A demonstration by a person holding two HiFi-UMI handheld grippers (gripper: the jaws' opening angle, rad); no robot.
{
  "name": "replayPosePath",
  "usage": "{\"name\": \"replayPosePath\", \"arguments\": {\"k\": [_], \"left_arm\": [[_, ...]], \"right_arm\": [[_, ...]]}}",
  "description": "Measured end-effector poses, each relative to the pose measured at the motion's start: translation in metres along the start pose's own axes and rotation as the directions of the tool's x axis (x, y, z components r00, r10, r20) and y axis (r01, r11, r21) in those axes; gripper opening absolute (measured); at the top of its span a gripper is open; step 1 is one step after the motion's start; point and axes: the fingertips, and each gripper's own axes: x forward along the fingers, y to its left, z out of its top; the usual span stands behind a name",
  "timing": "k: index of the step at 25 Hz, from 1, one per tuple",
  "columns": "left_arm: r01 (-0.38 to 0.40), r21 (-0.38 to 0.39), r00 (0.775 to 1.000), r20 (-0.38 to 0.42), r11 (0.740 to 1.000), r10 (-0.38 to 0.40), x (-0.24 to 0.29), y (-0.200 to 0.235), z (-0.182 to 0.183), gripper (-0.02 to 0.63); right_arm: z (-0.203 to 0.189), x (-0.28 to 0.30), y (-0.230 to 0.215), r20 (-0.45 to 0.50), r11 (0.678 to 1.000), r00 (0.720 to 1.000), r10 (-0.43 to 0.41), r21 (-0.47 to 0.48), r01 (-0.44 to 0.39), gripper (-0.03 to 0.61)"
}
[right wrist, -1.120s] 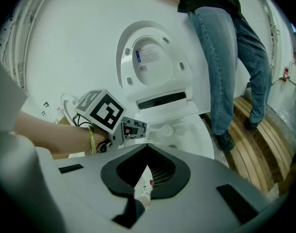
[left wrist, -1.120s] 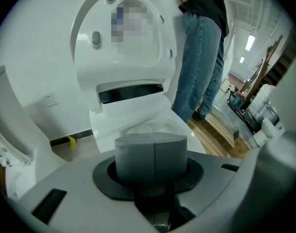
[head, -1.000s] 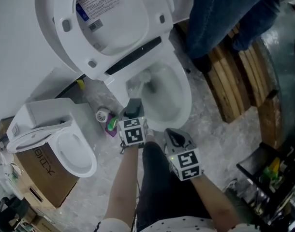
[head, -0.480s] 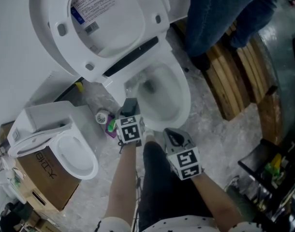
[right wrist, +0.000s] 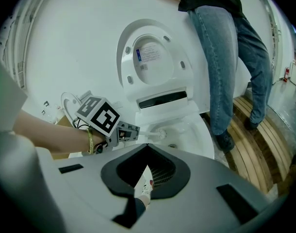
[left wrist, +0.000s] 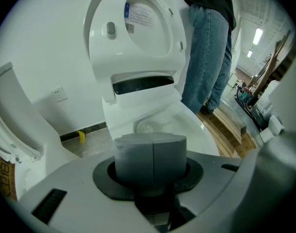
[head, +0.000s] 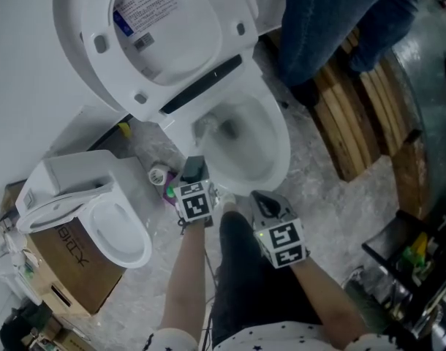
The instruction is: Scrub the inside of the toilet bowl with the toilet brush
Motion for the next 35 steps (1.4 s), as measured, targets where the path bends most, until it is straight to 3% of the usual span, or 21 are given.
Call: {"name": "replayPosePath", "arguments": {"k": [15, 35], "left_arm": [[-0.023, 0.021, 0.999, -0.033, 1.0, 0.023, -0.027, 0.004, -0.036, 0.152], [0.032, 0.071, 0.995, -0.099, 0.997, -0.024, -0.053, -0.034, -0.082, 0.152]], "right_arm": [[0.0, -0.015, -0.003, 0.013, 1.0, 1.0, -0.008, 0.018, 0.008, 0.006], [-0.014, -0.04, -0.015, 0.02, 0.997, 0.998, -0.052, 0.055, 0.051, 0.006]]}}
